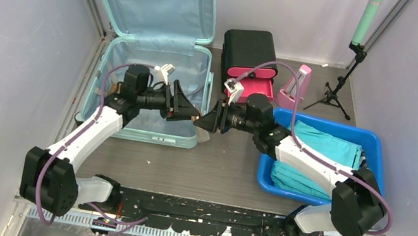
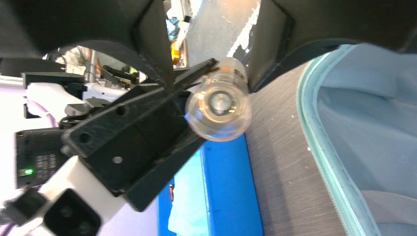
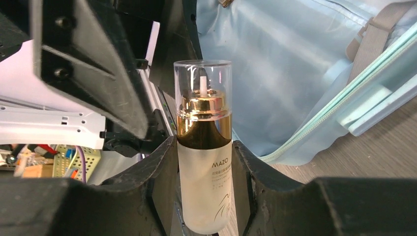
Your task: Open, take out, and arrange the luggage
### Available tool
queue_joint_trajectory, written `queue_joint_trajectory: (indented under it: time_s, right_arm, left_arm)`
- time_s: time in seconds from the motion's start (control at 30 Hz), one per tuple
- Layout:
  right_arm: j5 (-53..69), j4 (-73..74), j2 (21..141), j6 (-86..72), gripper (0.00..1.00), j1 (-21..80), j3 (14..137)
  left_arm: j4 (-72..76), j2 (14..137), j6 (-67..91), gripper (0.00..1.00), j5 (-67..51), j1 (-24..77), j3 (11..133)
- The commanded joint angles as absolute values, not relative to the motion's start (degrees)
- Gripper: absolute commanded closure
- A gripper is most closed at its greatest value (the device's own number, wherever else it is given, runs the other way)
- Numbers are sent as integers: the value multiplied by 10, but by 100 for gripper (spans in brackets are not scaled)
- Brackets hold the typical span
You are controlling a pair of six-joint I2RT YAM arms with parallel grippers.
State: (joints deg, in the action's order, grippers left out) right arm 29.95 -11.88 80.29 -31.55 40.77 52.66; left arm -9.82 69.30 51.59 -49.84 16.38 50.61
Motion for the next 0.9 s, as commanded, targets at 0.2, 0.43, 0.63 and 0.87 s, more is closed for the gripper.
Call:
queue_joint_trajectory:
  time_s: [0.2, 0.43, 0.63, 0.87]
  right_arm:
    - [166, -254, 791, -452, 80, 410, 450]
    - [-69, -154, 735, -551, 80, 404, 454]
    - [-203, -106, 735, -625, 78, 386, 472]
    - [-259, -127, 797, -753, 78, 338, 499]
  left_arm:
    - [-156, 674, 443, 0, -500, 167, 568]
    - [-353, 670, 282, 0, -354, 167, 631]
    - [-353, 653, 212, 0, -207, 166, 572]
    - [-396, 656, 185, 0, -212, 167, 589]
